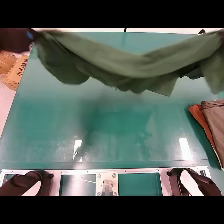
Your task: Fold the shirts.
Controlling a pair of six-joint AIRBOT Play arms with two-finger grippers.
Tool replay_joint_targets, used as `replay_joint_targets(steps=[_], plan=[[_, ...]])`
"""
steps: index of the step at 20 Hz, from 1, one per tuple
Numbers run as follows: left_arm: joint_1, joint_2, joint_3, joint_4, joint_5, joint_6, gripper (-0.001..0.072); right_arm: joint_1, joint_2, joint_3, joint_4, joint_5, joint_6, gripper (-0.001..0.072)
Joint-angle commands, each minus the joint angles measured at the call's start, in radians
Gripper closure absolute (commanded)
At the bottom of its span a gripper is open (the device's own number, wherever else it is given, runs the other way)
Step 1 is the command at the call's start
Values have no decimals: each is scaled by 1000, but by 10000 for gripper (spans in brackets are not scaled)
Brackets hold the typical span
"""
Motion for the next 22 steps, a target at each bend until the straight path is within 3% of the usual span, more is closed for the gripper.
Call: replay_joint_targets(steps=[1, 4, 7, 10, 13, 16, 17, 18, 19, 22], plan=[[6, 15, 119, 146, -23, -4, 686, -5, 80, 54, -63, -18, -2, 693], [6, -18, 74, 150, -93, 2, 685, 5, 66, -26, -26, -12, -2, 693], [6, -82, -79, 148, -77, 24, 685, 93, 43, -233, -17, -25, -27, 693], [6, -192, -301, 142, 42, 61, 685, 211, -21, -533, -17, -134, -45, 693], [6, -360, -441, 127, 205, 61, 684, 334, -158, -786, -17, -379, -55, 692], [6, -519, -419, 87, 294, 59, 683, 364, -327, -807, -18, -495, -55, 692], [6, -551, -391, 77, 296, 51, 509, 351, -375, -778, -18, -491, -55, 676], [6, -567, -360, 67, 280, 43, 200, 334, -406, -743, -24, -478, -55, 519], [6, -567, -328, 69, 248, 30, 100, 307, -420, -703, -48, -446, -55, 374], [37, -548, -180, 65, 0, 6, 103, 168, -418, -575, -189, -270, -18, 367]])
